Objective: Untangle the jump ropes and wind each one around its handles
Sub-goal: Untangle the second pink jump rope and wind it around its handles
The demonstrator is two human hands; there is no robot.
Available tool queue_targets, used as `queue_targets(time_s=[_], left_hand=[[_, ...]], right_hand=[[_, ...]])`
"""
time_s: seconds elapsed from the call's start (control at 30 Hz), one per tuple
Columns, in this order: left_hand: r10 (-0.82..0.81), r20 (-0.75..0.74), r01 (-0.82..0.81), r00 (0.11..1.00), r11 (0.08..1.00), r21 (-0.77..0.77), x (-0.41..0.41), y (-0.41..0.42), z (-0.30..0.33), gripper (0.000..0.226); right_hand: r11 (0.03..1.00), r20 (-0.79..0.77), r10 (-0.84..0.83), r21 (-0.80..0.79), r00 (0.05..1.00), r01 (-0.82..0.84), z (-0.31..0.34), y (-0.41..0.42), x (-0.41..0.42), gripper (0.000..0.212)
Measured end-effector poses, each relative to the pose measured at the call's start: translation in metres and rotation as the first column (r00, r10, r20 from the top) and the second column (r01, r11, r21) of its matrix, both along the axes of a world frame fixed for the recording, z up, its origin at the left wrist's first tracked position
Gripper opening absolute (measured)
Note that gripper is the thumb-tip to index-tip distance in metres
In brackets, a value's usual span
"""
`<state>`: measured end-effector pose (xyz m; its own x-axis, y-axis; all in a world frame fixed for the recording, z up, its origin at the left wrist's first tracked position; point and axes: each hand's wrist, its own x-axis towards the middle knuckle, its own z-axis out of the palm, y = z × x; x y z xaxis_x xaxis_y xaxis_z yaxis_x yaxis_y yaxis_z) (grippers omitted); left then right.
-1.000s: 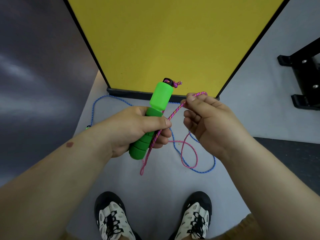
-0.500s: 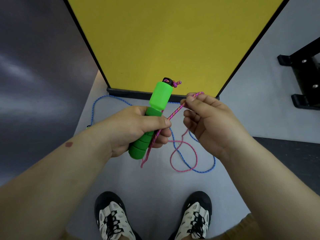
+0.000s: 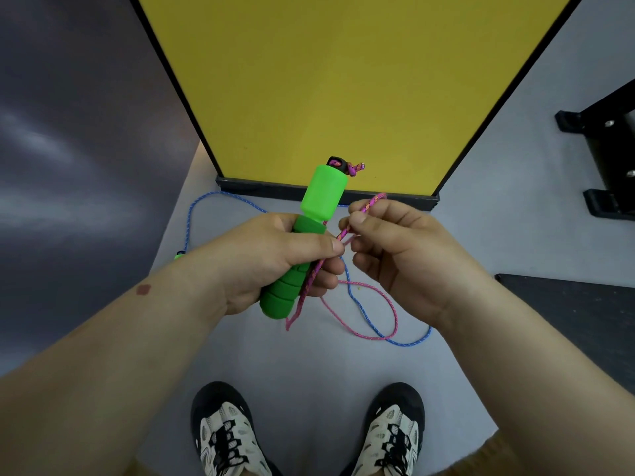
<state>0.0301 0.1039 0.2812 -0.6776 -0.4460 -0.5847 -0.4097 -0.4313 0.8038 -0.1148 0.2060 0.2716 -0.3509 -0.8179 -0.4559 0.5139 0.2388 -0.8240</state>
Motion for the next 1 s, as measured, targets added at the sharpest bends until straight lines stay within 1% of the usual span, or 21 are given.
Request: queue_targets(time_s=[0.13, 0.2, 0.27, 0.33, 0.43, 0.5, 0.57, 0.7, 0.77, 0.83, 0.93, 1.0], left_hand=[[-0.002, 0.006, 0.002, 1.0, 1.0, 0.004, 0.0, 0.0, 0.0, 0.008], [-0.007, 0.007, 0.007, 1.0, 1.0, -0.004, 0.0, 0.0, 0.0, 0.007], [-0.008, 0.006, 0.008, 1.0, 1.0, -0.007, 0.0, 0.0, 0.001, 0.008], [-0.009, 0.003, 0.009, 1.0, 1.0, -0.008, -0.001, 0.0, 0.0, 0.009], [-0.01, 0.0, 0.01, 1.0, 1.0, -0.008, 0.0, 0.0, 0.0, 0.007], [-0.013, -0.002, 0.013, 1.0, 1.0, -0.007, 0.0, 0.0, 0.001, 0.007], [-0.01, 0.001, 0.01, 1.0, 1.0, -0.008, 0.001, 0.0, 0.001, 0.009], [-0.008, -0.003, 0.008, 1.0, 1.0, -0.007, 0.001, -0.001, 0.0, 0.009], [-0.009, -0.004, 0.009, 1.0, 1.0, -0.009, 0.0, -0.001, 0.0, 0.008], [-0.01, -0.005, 0.01, 1.0, 1.0, -0.009, 0.0, -0.001, 0.0, 0.008], [-0.001, -0.007, 0.001, 1.0, 1.0, -0.008, 0.0, -0.001, 0.0, 0.01], [-0.002, -0.008, 0.002, 1.0, 1.0, -0.008, 0.0, -0.001, 0.001, 0.01]], right_hand=[[0.983, -0.011, -0.181, -0.001, 0.983, 0.181, 0.0, -0.002, -0.009, 0.004], [0.964, 0.011, -0.266, 0.001, 0.964, 0.266, 0.0, -0.002, -0.013, 0.003], [0.957, 0.042, -0.289, 0.009, 0.956, 0.289, 0.0, -0.002, -0.015, 0.002], [0.974, 0.065, -0.226, 0.006, 0.972, 0.226, -0.001, -0.001, -0.012, 0.003], [0.999, 0.069, -0.045, -0.005, 0.997, 0.045, -0.001, 0.0, -0.005, 0.009], [1.0, 0.049, 0.012, -0.008, 0.999, -0.011, -0.001, 0.0, -0.001, 0.009], [1.0, 0.032, -0.027, -0.004, 0.999, 0.027, -0.001, 0.0, -0.002, 0.009], [0.979, 0.02, -0.206, 0.0, 0.978, 0.206, 0.001, -0.002, -0.011, 0.006], [0.971, 0.034, -0.237, 0.0, 0.971, 0.237, 0.002, -0.002, -0.013, 0.005], [0.983, 0.049, -0.185, 0.008, 0.982, 0.185, 0.001, -0.001, -0.012, 0.004], [1.0, 0.061, -0.01, 0.025, 0.998, 0.009, -0.002, 0.001, -0.003, 0.012], [0.997, 0.061, 0.068, 0.032, 0.996, -0.07, -0.003, 0.001, 0.002, 0.014]])
